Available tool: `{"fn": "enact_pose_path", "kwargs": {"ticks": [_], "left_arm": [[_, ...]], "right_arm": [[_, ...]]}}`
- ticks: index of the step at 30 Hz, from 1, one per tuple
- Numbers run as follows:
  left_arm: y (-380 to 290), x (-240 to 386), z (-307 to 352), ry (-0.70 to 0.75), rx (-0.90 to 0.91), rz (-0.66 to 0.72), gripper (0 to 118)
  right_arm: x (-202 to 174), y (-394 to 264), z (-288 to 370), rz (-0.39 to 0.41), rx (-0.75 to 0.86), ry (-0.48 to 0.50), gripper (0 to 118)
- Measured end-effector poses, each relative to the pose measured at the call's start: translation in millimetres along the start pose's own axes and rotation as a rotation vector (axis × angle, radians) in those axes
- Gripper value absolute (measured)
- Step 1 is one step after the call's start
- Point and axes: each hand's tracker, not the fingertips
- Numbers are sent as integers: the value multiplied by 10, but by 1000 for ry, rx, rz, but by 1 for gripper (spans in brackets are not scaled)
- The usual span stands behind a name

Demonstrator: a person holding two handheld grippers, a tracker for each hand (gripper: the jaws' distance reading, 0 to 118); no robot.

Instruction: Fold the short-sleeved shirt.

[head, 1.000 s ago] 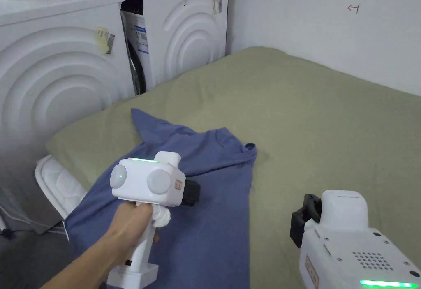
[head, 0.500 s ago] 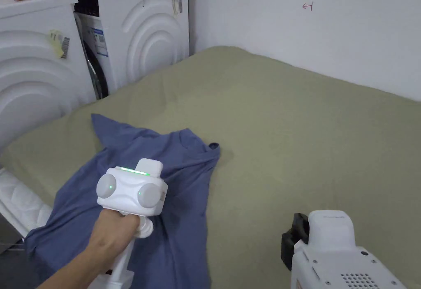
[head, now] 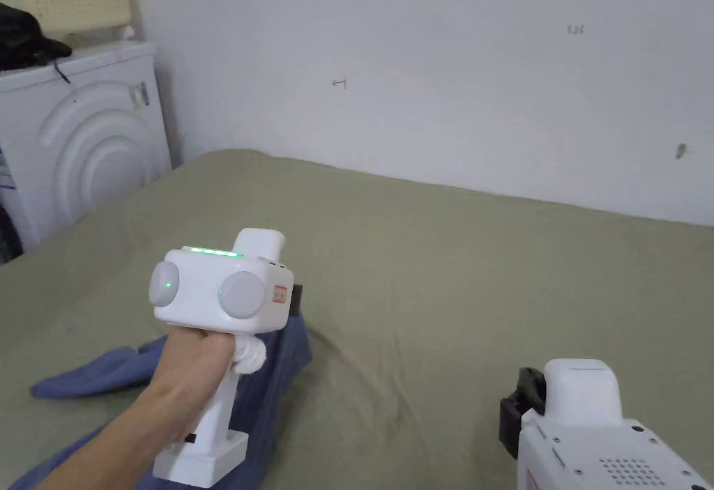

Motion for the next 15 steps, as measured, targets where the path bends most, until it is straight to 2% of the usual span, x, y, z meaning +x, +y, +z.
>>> {"fn": "enact_pose_path", "kwargs": {"ticks": [3, 8, 10, 15], "left_arm": [[157, 691, -80, -119, 21, -30, 0], [280, 1896, -259, -313, 19, -105, 0], [274, 2362, -316, -405, 7, -127, 0], [45, 3219, -306, -549, -31, -193, 0]], "right_arm": [[423, 23, 145, -44, 11, -68, 6], [1082, 10, 327, -58, 10, -206, 6], [1331, -9, 374, -63, 7, -273, 6], [1795, -83, 413, -120, -5, -357, 6]]}}
